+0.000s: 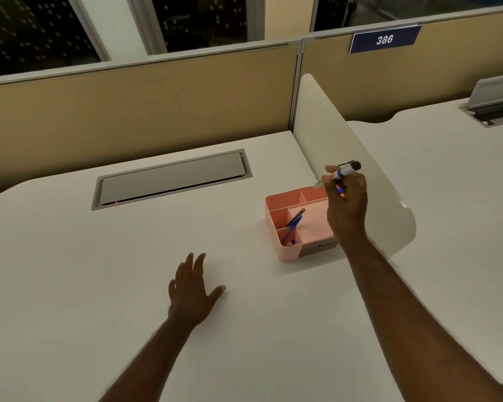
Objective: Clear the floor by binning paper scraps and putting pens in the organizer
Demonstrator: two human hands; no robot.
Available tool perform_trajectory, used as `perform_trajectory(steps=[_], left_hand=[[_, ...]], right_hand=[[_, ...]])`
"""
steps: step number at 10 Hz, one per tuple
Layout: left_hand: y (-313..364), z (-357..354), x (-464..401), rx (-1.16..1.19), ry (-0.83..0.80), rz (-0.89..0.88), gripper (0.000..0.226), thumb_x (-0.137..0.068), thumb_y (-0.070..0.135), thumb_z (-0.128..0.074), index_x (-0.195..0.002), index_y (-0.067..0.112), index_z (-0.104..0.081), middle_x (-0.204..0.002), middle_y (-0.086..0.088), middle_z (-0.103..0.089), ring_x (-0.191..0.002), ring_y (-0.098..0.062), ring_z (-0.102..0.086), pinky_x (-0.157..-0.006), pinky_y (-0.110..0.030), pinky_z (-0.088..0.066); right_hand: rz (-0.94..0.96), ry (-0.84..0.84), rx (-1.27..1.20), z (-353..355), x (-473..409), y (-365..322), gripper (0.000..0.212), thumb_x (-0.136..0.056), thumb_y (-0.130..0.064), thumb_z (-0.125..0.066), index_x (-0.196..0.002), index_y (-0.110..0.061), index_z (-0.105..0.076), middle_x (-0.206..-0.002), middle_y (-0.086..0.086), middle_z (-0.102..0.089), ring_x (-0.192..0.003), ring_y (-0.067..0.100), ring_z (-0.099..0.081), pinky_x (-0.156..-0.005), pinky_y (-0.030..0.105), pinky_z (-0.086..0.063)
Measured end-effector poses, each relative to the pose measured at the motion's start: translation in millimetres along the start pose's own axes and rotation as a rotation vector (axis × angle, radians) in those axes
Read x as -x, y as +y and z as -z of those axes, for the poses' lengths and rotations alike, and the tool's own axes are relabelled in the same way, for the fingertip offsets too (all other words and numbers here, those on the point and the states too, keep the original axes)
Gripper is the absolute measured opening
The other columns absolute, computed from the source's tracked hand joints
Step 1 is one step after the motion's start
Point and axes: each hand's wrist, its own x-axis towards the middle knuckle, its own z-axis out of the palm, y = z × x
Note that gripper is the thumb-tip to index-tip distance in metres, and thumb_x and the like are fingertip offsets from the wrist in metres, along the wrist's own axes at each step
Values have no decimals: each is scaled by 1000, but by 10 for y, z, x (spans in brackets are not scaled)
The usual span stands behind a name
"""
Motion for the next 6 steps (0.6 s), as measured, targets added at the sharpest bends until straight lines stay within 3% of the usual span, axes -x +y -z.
perform_trajectory(steps=[1, 2, 4, 5, 6], left_hand=[[-139, -141, 49, 9, -123, 64, 95, -80, 59, -58, -149, 22, -3, -160, -4, 7, -147, -24, 5, -118, -50, -7], [-162, -147, 40, 24, -130, 59, 97, -80, 59, -58, -150, 20, -3, -160, -4, 8, -147, -23, 8, -118, -49, -4], [-166, -119, 22, 25, -139, 51, 99, -79, 60, -59, -150, 18, -4, -160, -3, 9, -147, -22, 8, -117, -48, -5], [-219, -79, 0, 54, -139, 54, 101, -76, 58, -64, -150, 19, -6, -160, 0, 7, -147, -20, 4, -118, -45, -8], [-226, -25, -20, 59, -156, 55, 99, -77, 54, -66, -150, 19, -9, -160, 1, 1, -147, -20, -3, -118, -40, -16]], right_hand=[[-125, 21, 127, -62, -257, 280, 29, -84, -11, -67, -110, 0, -62, -105, 19, -67, -98, 27, -64, -90, 34, -52], [-166, -11, 239, -138, -310, 385, 28, -82, -8, -69, -106, 3, -63, -103, 21, -69, -98, 31, -65, -85, 28, -48], [-285, -36, 379, -233, -405, 408, 23, -81, -9, -66, -100, 3, -66, -100, 21, -70, -94, 33, -65, -83, 31, -47], [-313, 29, 369, -171, -348, 293, 17, -83, -7, -61, -95, 4, -66, -96, 21, -70, -90, 34, -66, -73, 27, -45], [-301, 112, 354, -73, -298, 237, 23, -84, -6, -62, -104, 4, -62, -106, 23, -67, -96, 36, -65, -76, 29, -47]])
